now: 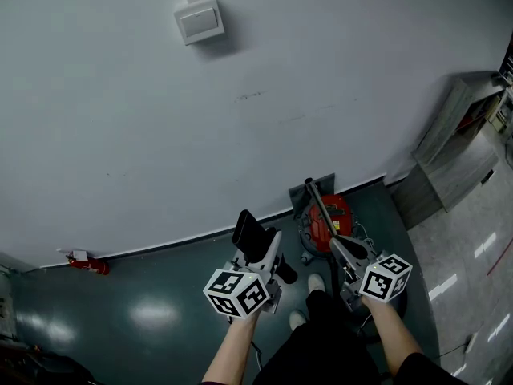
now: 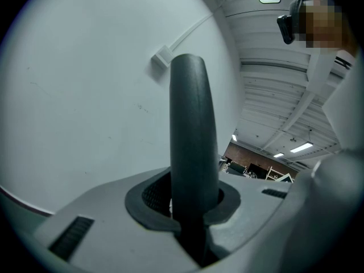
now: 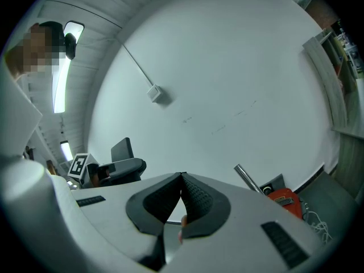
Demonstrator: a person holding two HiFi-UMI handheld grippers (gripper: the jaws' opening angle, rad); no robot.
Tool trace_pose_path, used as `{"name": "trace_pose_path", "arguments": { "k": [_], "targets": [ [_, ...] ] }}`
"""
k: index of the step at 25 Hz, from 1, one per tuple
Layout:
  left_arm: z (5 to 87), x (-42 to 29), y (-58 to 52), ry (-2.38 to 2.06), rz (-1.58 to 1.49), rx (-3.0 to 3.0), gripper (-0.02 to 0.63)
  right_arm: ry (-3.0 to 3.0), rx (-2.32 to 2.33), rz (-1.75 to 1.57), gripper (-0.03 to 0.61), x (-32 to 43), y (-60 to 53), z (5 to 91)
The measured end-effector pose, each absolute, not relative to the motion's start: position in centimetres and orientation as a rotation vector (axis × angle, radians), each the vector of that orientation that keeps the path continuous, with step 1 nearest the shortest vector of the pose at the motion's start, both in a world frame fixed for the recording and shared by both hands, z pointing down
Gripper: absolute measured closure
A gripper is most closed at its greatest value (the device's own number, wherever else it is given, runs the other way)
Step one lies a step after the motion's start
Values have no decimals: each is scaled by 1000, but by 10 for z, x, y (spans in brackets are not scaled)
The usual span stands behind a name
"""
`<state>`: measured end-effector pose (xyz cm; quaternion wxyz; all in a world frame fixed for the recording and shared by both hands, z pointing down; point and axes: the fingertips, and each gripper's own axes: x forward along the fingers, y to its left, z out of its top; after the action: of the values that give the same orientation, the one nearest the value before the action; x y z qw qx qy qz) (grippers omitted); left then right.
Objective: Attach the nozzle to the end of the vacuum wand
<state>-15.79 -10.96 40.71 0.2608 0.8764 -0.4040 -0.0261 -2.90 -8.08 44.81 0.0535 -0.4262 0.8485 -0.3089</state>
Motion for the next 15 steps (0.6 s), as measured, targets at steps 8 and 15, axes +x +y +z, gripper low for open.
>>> {"name": "trace_pose_path", "arguments": {
  "k": [8, 15],
  "targets": [
    [416, -149, -155, -1115, -64, 2345, 552, 2592, -1276, -969, 561, -22, -127, 459],
    [426, -136, -196, -1129, -52, 2318, 552, 2600, -1263, -1006, 561, -7, -170, 469]
  ]
}}
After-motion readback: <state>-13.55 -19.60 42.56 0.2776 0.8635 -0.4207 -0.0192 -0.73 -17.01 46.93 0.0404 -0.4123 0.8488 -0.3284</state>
